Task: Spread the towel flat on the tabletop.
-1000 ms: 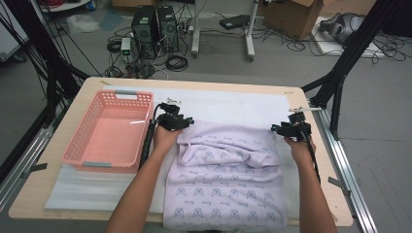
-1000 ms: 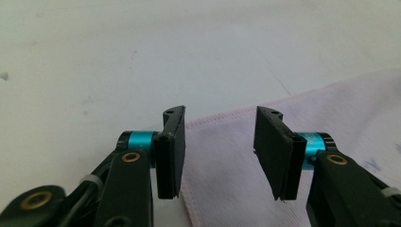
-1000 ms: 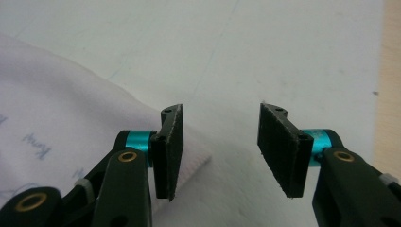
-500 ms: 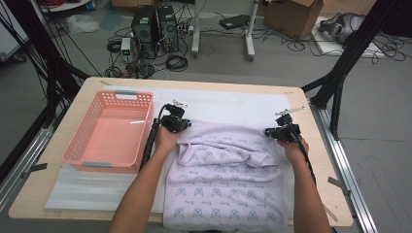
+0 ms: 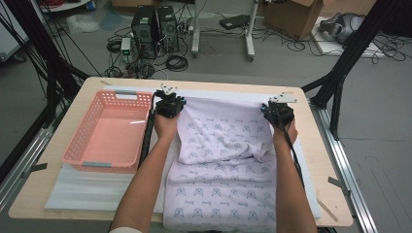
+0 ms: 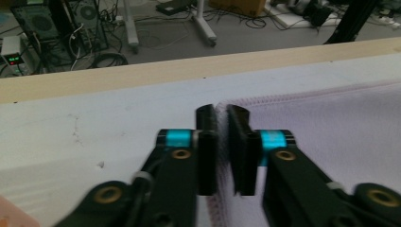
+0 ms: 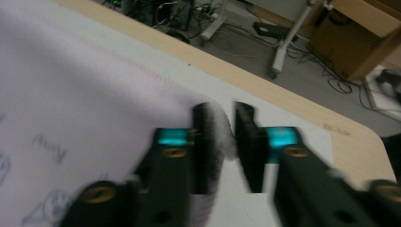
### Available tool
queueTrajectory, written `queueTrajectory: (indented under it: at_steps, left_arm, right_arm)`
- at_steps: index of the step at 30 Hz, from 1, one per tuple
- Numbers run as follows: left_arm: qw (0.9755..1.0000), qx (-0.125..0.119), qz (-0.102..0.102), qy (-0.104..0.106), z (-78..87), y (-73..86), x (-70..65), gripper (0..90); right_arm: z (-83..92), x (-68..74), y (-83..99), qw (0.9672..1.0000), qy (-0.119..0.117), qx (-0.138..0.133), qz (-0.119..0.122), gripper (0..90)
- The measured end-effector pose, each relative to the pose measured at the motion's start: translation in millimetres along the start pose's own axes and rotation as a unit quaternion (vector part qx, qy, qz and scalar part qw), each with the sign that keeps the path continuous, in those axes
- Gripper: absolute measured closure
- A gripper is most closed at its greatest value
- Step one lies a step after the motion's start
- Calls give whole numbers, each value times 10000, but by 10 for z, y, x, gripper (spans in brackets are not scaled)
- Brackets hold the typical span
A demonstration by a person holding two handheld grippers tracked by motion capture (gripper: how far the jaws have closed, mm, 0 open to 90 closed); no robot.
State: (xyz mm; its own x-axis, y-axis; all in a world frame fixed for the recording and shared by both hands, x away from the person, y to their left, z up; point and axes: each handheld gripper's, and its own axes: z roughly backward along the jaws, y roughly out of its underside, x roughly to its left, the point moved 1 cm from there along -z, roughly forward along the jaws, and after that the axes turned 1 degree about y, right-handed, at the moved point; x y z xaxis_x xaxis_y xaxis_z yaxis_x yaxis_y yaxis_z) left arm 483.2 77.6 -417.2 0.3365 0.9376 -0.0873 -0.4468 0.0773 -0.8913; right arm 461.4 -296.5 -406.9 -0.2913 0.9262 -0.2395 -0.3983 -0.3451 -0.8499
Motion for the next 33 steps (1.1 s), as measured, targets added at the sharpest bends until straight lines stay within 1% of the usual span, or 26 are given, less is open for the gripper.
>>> queueTrajectory:
  at_steps: [1,2,3,4,5,6,7,8,10,11,12,14,16,17,19,20,21,24,25,26,27,28,29,30,31,33]
  left_arm:
    - [9999,140,25,46,-12,24,1,623]
    - [9996,260,13,101,-19,49,4,562]
    - [9994,324,2,150,-19,76,9,541]
    - [9991,382,40,161,-14,101,21,540]
    - [9987,439,154,188,-12,124,31,531]
    - [9981,505,262,231,-5,145,42,530]
    - [9976,559,302,264,3,165,44,530]
    - [9971,612,304,333,16,186,37,529]
    - [9957,764,199,489,48,209,0,516]
    - [9959,694,173,553,76,223,-23,512]
    - [9958,680,148,594,97,229,-43,512]
    - [9948,724,126,708,125,242,-74,494]
    - [9942,673,74,840,150,263,-107,464]
    - [9935,634,65,944,166,279,-123,443]
    - [9910,723,3,1125,188,295,-156,409]
    - [9899,766,-17,1193,201,294,-175,390]
    - [9890,792,-36,1250,216,288,-198,384]
    - [9871,853,-202,1343,263,276,-295,374]
    - [9861,899,-240,1377,278,273,-326,368]
    - [9850,947,-302,1413,298,266,-350,355]
    - [9848,929,-312,1437,324,258,-376,350]
    - [9851,858,-315,1454,361,252,-396,342]
    - [9860,722,-279,1474,404,255,-415,332]
    - [9857,669,-310,1515,450,268,-433,320]
    - [9851,676,-328,1546,474,285,-443,297]
    - [9838,769,-423,1564,517,338,-469,296]
  right_arm:
    - [-34,-4,0,9997,13,68,-223,549]
    - [-54,-5,14,9991,-78,123,-399,543]
    - [-66,-9,30,9988,-130,184,-424,519]
    - [-70,-18,50,9987,-141,273,-419,509]
    - [-70,-30,76,9980,-188,345,-485,510]
    - [-60,-48,103,9971,-240,414,-598,512]
    - [-47,-70,129,9959,-307,469,-707,514]
    - [-32,-90,153,9948,-344,540,-789,513]
    - [12,-136,198,9931,-408,643,-887,509]
    - [36,-159,222,9925,-468,653,-919,509]
    - [58,-180,243,9918,-527,690,-936,509]
    - [106,-217,283,9901,-633,727,-1024,509]
    - [158,-242,315,9887,-760,717,-1073,509]
    - [190,-245,327,9879,-810,728,-1104,508]
    - [263,-247,354,9851,-1065,697,-1156,507]
    - [305,-238,366,9838,-1137,716,-1183,506]
    - [343,-232,381,9839,-1196,697,-1129,506]
    - [448,-197,446,9817,-1363,803,-1062,489]
    - [474,-190,460,9788,-1449,963,-1085,450]
    - [503,-181,469,9745,-1534,1119,-1194,435]
    - [533,-177,474,9705,-1642,1203,-1290,436]
    - [576,-169,472,9683,-1698,1231,-1354,436]
    - [630,-152,474,9695,-1701,1137,-1350,454]
    - [684,-131,478,9707,-1714,1040,-1328,460]
    - [729,-115,490,9710,-1755,1018,-1268,457]
    - [772,-91,519,9685,-1847,1052,-1301,458]
